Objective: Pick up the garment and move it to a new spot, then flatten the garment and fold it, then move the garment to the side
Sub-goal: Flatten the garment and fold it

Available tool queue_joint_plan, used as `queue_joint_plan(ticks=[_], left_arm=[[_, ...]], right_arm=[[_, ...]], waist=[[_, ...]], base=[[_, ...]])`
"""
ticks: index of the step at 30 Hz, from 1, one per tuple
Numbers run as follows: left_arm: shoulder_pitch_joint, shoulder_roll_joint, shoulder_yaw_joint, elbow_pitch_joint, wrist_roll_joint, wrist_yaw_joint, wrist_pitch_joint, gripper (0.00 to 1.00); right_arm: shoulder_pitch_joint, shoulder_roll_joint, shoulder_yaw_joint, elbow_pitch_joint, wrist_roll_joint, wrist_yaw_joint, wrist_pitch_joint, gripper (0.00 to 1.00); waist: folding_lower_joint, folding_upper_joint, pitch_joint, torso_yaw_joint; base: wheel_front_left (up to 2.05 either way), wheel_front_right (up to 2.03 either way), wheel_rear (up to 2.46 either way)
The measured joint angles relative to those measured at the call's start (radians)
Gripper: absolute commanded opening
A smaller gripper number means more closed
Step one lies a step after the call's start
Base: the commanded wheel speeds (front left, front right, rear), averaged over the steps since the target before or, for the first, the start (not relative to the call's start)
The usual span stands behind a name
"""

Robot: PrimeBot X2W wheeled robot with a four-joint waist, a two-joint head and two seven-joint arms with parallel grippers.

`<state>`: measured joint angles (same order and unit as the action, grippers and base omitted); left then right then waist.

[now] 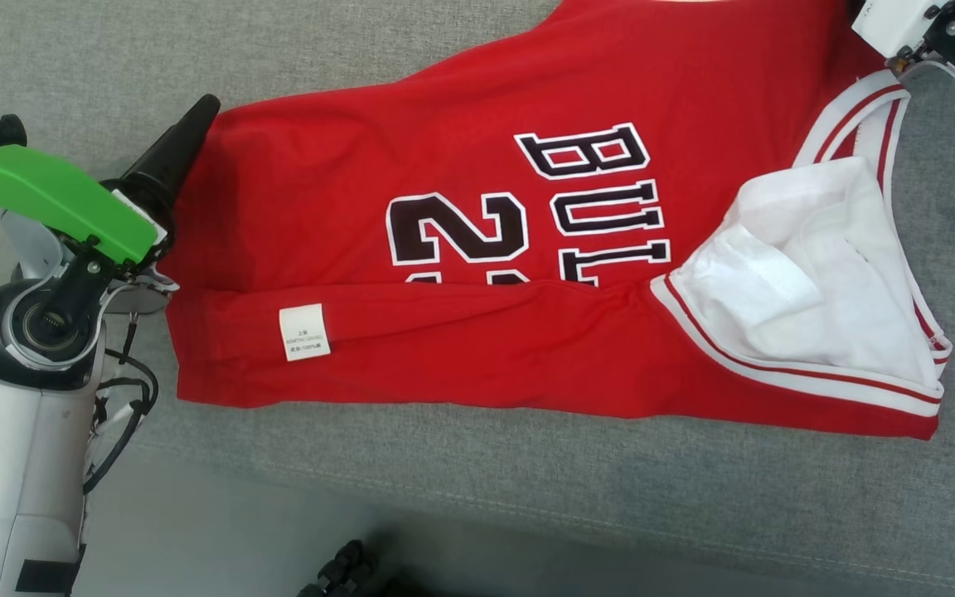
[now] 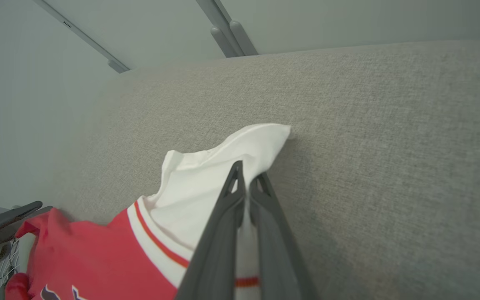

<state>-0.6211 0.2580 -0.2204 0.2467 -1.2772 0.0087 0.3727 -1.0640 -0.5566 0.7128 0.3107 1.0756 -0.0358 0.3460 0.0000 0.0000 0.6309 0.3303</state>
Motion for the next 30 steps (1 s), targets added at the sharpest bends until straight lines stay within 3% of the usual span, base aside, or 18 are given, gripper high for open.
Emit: queue_joint_plan(ticks=[8,18,19,21,23,24,25,30], left_arm=[[-0.007,-0.001,-0.017,0.003,0.012,-0.025,-0.01,1.0],[-0.014,0.05,-0.051,0.02,0.07,-0.028,0.003,1.0],[-0.016,0.053,-0.051,0.024,0.07,-0.028,0.006,0.96],[-0.019,0.057,-0.051,0.028,0.07,-0.028,0.008,0.51],[-0.019,0.064,-0.053,0.033,0.07,-0.03,0.014,0.31],[-0.019,0.066,-0.058,0.035,0.071,-0.032,0.015,0.1],[-0.019,0.067,-0.063,0.036,0.072,-0.033,0.015,0.0],[-0.02,0.055,-0.055,0.035,0.087,-0.053,-0.014,0.0]], right_arm=[[-0.001,0.027,0.005,0.031,-0.019,0.021,-0.039,0.0],[-0.003,0.065,0.022,0.06,-0.019,0.053,-0.055,0.0],[-0.003,0.066,0.022,0.063,-0.019,0.055,-0.055,0.0],[-0.003,0.072,0.024,0.069,-0.019,0.06,-0.056,0.0],[-0.003,0.076,0.025,0.075,-0.019,0.062,-0.063,0.0],[-0.003,0.077,0.026,0.079,-0.019,0.064,-0.064,0.0],[-0.003,0.077,0.027,0.083,-0.019,0.07,-0.064,0.0],[-0.003,0.082,0.026,0.091,-0.019,0.079,-0.077,0.0]], waist=[[0.0,0.0,-0.001,-0.017],[0.0,0.0,0.006,-0.054],[0.0,0.0,0.006,-0.056],[0.0,0.0,0.006,-0.06],[0.0,0.0,0.005,-0.062],[0.0,0.0,0.005,-0.063],[0.0,0.0,0.004,-0.064],[0.0,0.0,0.002,-0.066]], base=[[0.0,0.0,0.0],[0.0,0.0,0.0],[0.0,0.0,0.0],[0.0,0.0,0.0],[0.0,0.0,0.0],[0.0,0.0,0.0],[0.0,0.0,0.0],[0.0,0.0,0.0]])
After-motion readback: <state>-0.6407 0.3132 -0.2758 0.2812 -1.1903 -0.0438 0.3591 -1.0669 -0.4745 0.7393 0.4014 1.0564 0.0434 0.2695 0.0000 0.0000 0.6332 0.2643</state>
